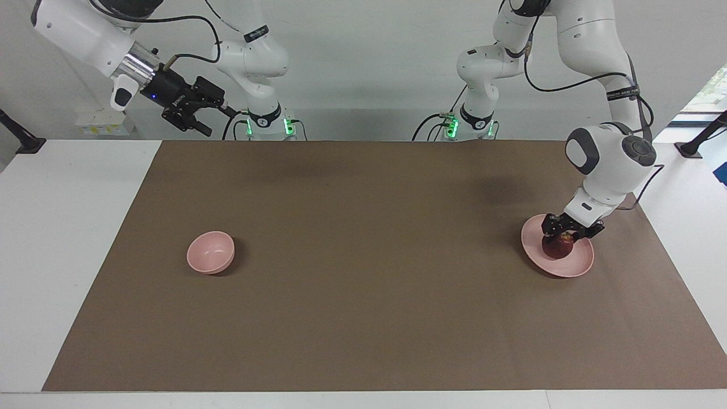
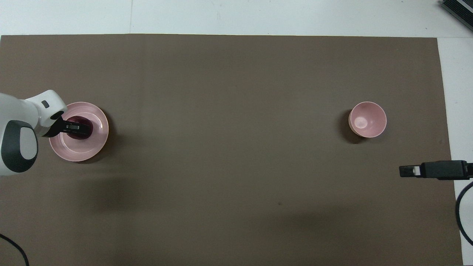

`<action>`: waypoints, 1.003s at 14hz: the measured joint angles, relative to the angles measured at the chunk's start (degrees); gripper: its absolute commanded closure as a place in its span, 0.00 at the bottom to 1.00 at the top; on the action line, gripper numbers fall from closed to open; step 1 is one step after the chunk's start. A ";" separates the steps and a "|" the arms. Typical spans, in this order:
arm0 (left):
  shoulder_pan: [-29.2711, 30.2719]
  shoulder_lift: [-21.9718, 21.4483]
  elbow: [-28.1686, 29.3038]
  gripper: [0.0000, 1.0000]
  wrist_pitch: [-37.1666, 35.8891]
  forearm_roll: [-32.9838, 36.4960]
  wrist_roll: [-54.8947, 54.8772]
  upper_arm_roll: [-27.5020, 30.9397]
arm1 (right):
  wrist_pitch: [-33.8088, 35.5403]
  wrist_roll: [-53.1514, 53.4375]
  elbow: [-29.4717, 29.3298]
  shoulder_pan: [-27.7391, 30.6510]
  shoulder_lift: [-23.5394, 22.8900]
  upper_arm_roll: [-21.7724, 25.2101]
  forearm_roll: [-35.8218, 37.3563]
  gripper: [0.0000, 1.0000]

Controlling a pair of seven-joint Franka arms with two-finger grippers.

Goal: Move apple from plate to bowl
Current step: 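Close the left gripper on the red apple and lift it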

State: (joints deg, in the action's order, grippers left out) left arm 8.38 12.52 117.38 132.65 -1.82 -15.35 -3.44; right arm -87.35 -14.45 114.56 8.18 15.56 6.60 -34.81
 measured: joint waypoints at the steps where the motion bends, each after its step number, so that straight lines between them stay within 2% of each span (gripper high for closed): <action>1: -0.36 0.00 0.00 1.00 -0.01 -0.03 2.17 -0.25 | -0.24 0.00 0.04 0.09 0.02 0.00 -0.01 0.00; 4: -3.00 -0.01 -0.28 1.00 -0.02 -0.03 9.31 -0.64 | -0.30 -0.31 0.23 1.05 0.08 0.02 -0.19 0.00; 7: -4.69 -0.54 -1.97 1.00 -1.32 -0.03 11.08 -0.68 | -0.18 -4.01 1.55 3.27 0.11 0.02 -1.70 0.00; 12: -4.69 -5.94 -7.87 1.00 -15.07 -1.17 12.48 -0.51 | 0.19 -8.16 3.44 6.77 0.11 0.12 -4.83 0.00; 14: -5.17 -7.86 -8.27 1.00 -16.75 -4.54 14.70 -0.82 | 0.19 -8.16 3.53 6.76 0.11 0.02 -5.49 0.00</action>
State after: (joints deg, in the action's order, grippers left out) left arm 3.21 4.66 109.11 115.90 -6.35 -0.65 -4.26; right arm -87.16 -22.61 118.09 14.94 15.67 6.62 -40.31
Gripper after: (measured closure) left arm 0.317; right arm 0.000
